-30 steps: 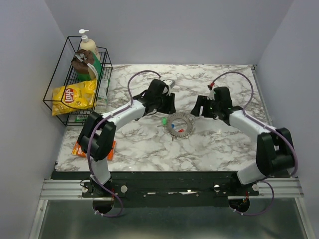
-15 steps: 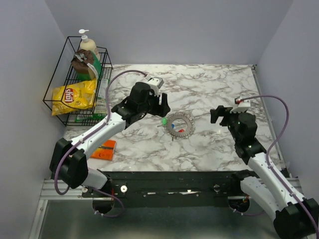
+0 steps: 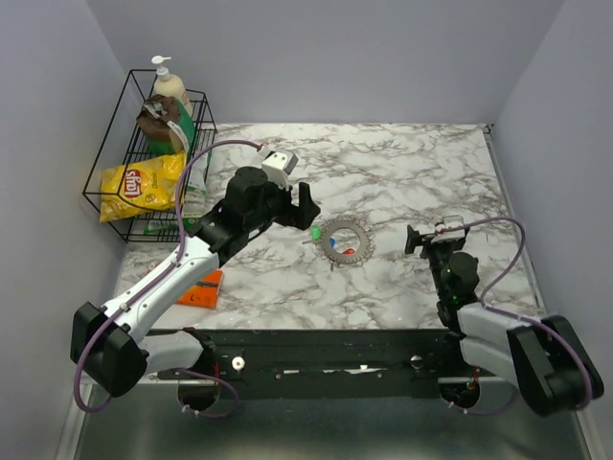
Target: Put the keys on the keyring
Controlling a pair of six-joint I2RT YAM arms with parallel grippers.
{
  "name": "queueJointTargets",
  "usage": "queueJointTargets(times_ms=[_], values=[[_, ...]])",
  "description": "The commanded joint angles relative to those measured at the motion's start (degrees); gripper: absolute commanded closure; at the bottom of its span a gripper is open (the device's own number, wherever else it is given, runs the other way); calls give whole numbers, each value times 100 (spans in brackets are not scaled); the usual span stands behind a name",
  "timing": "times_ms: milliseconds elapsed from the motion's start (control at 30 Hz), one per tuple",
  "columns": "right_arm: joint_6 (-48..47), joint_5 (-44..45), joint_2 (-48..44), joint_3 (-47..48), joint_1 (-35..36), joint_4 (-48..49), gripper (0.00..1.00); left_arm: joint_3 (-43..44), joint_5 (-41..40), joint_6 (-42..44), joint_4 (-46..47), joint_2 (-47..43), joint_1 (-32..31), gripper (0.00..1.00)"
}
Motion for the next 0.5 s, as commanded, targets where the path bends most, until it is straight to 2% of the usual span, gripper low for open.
queueJointTargets(times_ms=[0,100,200,267,367,467], values=[[-317,213,1082,-37,-61,2272,0,-159,-186,71,86,-155,-24,8],[-360,477,2031,159,-131,2937,0,-194,-221,105,77,-208,-33,8],[-159,5,1779,132,-298,2466,0,-185,-256,141,16,-209,-24,8],[-106,-172,1996,176,-439,2649,0,-194,-283,167,7,-217,-15,8],[-9,412,2305,255,-501,2922,0,-177,-265,211,24,-209,-15,8],[184,521,2130,430,-501,2283,0,-115,-309,290,-55,-182,-15,8]])
